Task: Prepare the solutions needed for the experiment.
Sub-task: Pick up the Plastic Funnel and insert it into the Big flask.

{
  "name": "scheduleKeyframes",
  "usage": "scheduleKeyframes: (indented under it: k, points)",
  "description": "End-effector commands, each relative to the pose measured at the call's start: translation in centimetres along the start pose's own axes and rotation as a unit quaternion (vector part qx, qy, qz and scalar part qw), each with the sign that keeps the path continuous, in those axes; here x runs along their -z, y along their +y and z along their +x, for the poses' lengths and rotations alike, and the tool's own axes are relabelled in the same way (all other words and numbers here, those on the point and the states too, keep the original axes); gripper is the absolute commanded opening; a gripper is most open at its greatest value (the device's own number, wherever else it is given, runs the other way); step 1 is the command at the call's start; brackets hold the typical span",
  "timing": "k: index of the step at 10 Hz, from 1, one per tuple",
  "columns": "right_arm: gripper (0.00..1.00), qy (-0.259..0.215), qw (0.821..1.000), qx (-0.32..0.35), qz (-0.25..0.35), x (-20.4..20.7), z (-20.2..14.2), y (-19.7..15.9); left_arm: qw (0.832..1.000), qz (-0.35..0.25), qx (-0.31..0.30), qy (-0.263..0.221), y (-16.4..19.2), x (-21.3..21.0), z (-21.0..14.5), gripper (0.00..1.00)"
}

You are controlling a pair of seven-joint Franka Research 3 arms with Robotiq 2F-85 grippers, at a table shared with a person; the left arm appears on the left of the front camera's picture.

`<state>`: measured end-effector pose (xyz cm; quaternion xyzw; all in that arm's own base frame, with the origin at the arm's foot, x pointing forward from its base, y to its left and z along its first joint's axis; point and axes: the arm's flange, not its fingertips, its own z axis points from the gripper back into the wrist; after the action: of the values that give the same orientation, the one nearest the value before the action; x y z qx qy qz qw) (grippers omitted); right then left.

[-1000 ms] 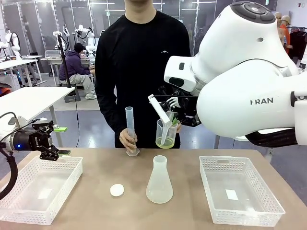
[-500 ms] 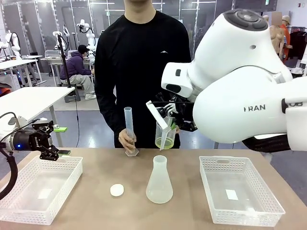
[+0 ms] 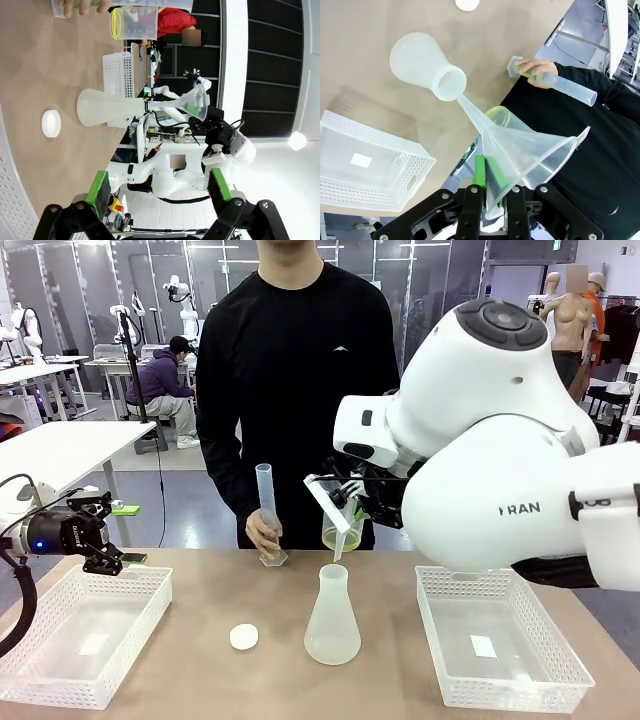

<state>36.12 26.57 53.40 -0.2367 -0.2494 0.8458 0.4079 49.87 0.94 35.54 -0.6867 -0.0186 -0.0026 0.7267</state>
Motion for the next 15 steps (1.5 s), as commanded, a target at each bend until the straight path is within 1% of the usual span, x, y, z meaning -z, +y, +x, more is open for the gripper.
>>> scheduleKeyframes:
  k: [1, 5, 9, 10, 15]
  points:
    - [0.06, 0.012, 1.0, -0.001, -0.011, 1.3, 0.4, 0.4, 1.0, -0.003, -0.003, 0.005, -0.2, 0.0, 0.0, 1.0]
    - [0.06, 0.001, 1.0, -0.001, -0.003, 2.5, 0.8, 0.8, 1.0, -0.003, -0.003, 0.005, -0.2, 0.0, 0.0, 1.0]
    - [0.06, -0.007, 1.0, -0.014, 0.001, 4.2, 1.9, 1.6, 1.0, -0.003, -0.003, 0.005, -0.2, 0.0, 0.0, 1.0]
    - [0.06, -0.009, 1.0, -0.029, -0.005, 4.7, 1.9, 1.9, 1.0, -0.003, -0.003, 0.005, -0.2, 0.0, 0.0, 1.0]
    - [0.06, -0.022, 0.999, -0.043, 0.013, 6.7, 2.4, 3.0, 1.0, -0.003, -0.003, 0.005, -0.2, 0.0, 0.0, 1.0]
